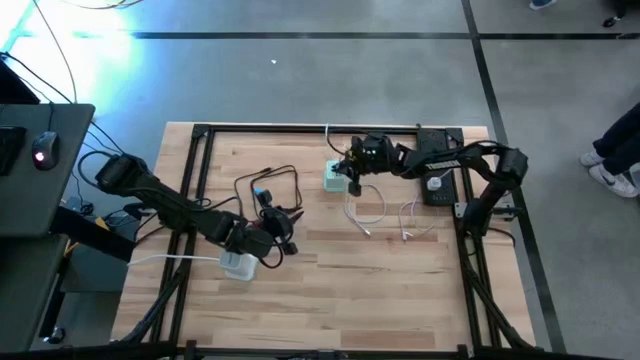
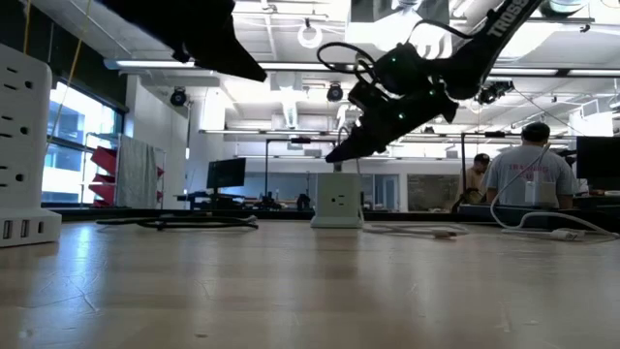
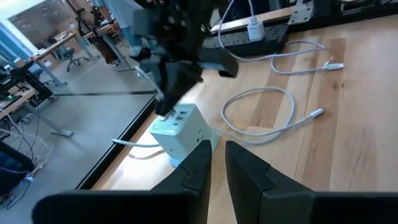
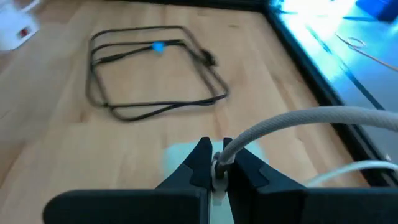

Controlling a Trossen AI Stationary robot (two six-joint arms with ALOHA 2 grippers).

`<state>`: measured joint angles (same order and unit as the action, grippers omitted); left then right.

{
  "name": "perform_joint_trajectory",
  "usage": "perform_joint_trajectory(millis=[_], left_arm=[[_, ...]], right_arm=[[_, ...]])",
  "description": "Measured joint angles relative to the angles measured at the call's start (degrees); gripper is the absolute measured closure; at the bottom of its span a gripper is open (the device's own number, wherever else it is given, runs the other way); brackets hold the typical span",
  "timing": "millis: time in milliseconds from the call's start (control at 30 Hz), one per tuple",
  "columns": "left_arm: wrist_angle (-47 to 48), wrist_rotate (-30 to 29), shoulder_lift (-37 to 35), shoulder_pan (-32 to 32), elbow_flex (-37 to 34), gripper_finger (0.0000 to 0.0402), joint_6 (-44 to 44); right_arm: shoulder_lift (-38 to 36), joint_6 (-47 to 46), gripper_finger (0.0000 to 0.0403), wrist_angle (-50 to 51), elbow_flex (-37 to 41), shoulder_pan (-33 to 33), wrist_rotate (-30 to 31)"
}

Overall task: Insert USB
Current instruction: Insert the white charger cable into the light green outlet extension

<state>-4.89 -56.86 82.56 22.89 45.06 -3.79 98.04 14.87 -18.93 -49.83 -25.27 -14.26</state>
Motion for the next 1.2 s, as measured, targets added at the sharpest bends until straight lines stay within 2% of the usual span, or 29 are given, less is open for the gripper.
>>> perform_joint_trajectory(millis=[100, 200, 333, 433, 600, 700, 900, 1200], left_arm=[[2.7, 0.0, 0.0, -0.5, 0.0, 0.0373, -1.7], [3.7, -0.4, 0.3, -1.6, -1.2, 0.0373, -4.1], [0.9, -2.8, 1.2, -3.2, -3.5, 0.0374, -5.0], [-8.2, -3.1, 1.9, -4.9, -5.4, 0.0373, -2.0], [-26.1, 7.7, 4.6, -7.5, -6.1, 0.0355, 11.7], [-33.4, 10.1, 6.4, -8.3, -6.1, 0.0334, 16.8], [-38.4, 8.9, 7.1, -8.4, -5.0, 0.0287, 20.1], [-38.3, 9.7, 10.6, -9.8, 0.0, 0.0245, 23.2]], right_arm=[[-0.7, -4.1, 0.0397, 3.0, -1.6, 1.1, 0.4], [-3.5, -8.0, 0.0397, 1.8, -1.9, 3.8, 0.6], [-8.7, -14.8, 0.0398, 0.2, -1.9, 9.4, 7.0], [-10.6, -17.9, 0.0398, -1.4, -1.9, 15.2, 13.0], [-10.5, -17.9, 0.0398, -6.6, -1.9, 24.4, 22.4], [-10.4, -17.9, 0.0398, -8.8, -1.9, 27.9, 28.1], [-10.4, -18.8, 0.0398, -9.0, -1.9, 31.7, 35.4], [-9.4, -20.0, 0.0398, -9.1, -1.9, 32.4, 40.8]])
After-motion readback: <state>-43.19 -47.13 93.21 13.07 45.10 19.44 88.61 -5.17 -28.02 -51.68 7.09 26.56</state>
